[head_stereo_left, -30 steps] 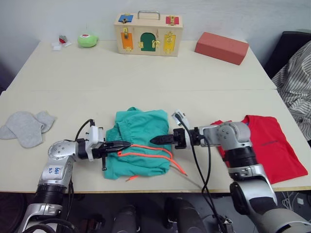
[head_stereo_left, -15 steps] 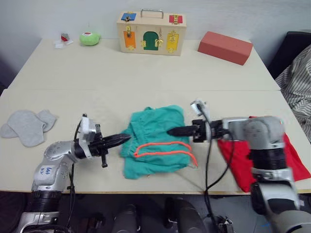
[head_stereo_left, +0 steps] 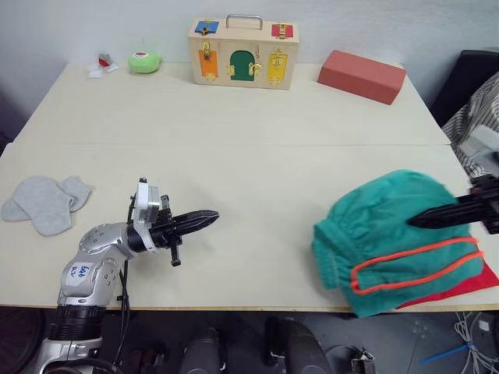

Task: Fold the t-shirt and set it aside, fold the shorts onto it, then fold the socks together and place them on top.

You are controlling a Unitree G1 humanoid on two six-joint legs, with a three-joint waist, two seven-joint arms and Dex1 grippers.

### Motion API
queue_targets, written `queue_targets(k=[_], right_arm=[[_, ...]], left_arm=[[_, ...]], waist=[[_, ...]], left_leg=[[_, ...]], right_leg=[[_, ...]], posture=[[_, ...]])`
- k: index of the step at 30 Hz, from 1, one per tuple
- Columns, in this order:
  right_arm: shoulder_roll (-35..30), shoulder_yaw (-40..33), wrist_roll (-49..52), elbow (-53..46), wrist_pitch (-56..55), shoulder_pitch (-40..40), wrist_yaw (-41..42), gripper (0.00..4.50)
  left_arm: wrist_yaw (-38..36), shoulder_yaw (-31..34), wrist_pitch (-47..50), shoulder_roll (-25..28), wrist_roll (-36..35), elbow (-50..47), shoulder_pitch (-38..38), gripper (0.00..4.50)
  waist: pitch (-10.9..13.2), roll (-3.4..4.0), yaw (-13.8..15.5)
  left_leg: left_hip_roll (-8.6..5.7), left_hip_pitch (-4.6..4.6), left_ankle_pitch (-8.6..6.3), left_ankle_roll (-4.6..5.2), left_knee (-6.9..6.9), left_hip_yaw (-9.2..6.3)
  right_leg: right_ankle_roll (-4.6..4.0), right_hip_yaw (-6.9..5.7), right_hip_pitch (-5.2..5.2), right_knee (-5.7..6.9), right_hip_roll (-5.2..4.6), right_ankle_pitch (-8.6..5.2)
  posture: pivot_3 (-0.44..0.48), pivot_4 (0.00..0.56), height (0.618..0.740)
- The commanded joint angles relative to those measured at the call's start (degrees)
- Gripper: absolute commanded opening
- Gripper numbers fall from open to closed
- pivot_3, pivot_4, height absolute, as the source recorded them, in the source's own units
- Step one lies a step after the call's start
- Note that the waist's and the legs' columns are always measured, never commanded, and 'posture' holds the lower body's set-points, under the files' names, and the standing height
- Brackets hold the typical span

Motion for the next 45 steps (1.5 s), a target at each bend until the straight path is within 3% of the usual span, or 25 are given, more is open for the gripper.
queue_targets(k=[1,4,9,13,19,22,24,33,37,40,45], right_arm=[[-2.9,0.6,-4.4,8.5,-12.5,2.5,3.1,0.05],[-1.8,3.9,-9.7,17.4,-23.1,1.9,3.1,0.05],[5.9,12.3,-24.8,38.4,-41.8,-6.9,3.1,0.05],[15.3,14.0,-31.7,53.4,-49.1,-13.9,-3.5,0.05],[19.7,12.8,-35.7,60.2,-50.4,-16.0,-5.9,0.05],[19.3,11.3,-35.2,59.9,-50.1,-15.1,-4.9,0.63],[18.4,9.3,-34.6,59.1,-50.6,-14.1,-5.1,1.33],[10.9,-6.1,-28.2,41.7,-55.9,0.5,-5.8,4.46],[18.3,-18.1,-15.4,21.2,-55.8,7.5,-4.7,4.46],[24.8,-19.1,-13.0,7.3,-53.5,12.7,-10.3,4.50],[38.6,-10.6,-16.5,-13.7,-49.8,20.8,-25.4,4.50]], left_arm=[[-1.0,0.2,-0.7,0.2,0.3,0.2,-1.2,0.00],[-1.2,0.0,-0.4,0.3,0.4,0.3,-1.5,0.00],[-1.6,-0.1,0.3,0.9,0.5,0.2,-1.7,0.00],[-1.4,0.8,1.7,2.6,-0.1,-1.2,-1.5,0.00],[-1.1,2.0,3.0,4.1,-0.7,-2.8,-0.5,0.00],[-1.1,2.4,3.1,4.4,-0.7,-2.9,-0.2,0.00],[-1.2,2.5,3.1,4.5,-0.5,-2.9,-0.2,0.00],[-1.8,5.4,-0.8,7.6,2.9,2.0,1.9,0.00],[-1.0,8.5,-2.0,9.9,4.2,5.3,4.6,0.00],[-0.9,10.9,-2.4,11.6,4.6,5.5,8.6,0.55],[3.6,17.8,-5.4,10.7,5.4,4.6,16.5,2.16]], waist=[[0.0,0.00,0.1],[0.0,0.04,0.3],[0.0,0.06,0.7],[0.1,0.09,0.5],[0.1,0.37,0.6],[0.1,0.38,0.6],[0.1,0.38,0.6],[0.2,0.68,0.6],[0.2,0.62,-0.6],[0.3,0.61,-0.7],[0.2,0.57,-0.5]], left_leg=[[0.00,0.01,0.01,-0.02,0.00,0.04],[0.00,0.04,0.01,-0.04,-0.01,0.16],[0.02,0.16,0.03,-0.05,0.07,0.50],[0.03,0.23,0.03,-0.05,0.11,0.68],[0.07,0.25,0.10,-0.12,0.20,0.70],[0.07,0.24,0.10,-0.12,0.32,0.70],[0.08,0.23,0.09,-0.11,0.38,0.69],[0.08,0.22,0.06,-0.04,0.41,0.71],[0.25,0.28,0.01,-0.09,0.37,0.77],[0.37,0.29,0.01,-0.13,0.29,0.74],[0.38,0.23,0.02,-0.15,0.15,0.74]], right_leg=[[0.01,0.03,-0.01,0.00,0.00,0.00],[0.02,0.12,-0.03,0.01,0.01,0.01],[0.12,0.37,-0.06,0.01,0.08,0.07],[0.15,0.52,-0.09,0.05,0.10,0.10],[0.13,0.58,-0.11,0.16,0.13,0.11],[0.15,0.60,-0.08,0.18,0.12,0.15],[0.16,0.61,-0.07,0.18,0.12,0.20],[0.19,0.62,-0.06,0.18,0.11,0.26],[0.15,0.66,-0.05,0.11,0.25,0.38],[0.15,0.65,-0.06,0.11,0.34,0.40],[0.13,0.66,-0.16,0.05,0.30,0.40]], posture=[[0.000,0.150,0.740],[0.000,0.150,0.740],[0.000,0.150,0.740],[0.000,0.150,0.740],[0.000,0.150,0.740],[0.000,0.150,0.740],[0.000,0.150,0.740],[0.000,0.150,0.740],[0.000,0.150,0.740],[0.000,0.150,0.740],[0.000,0.150,0.740]])
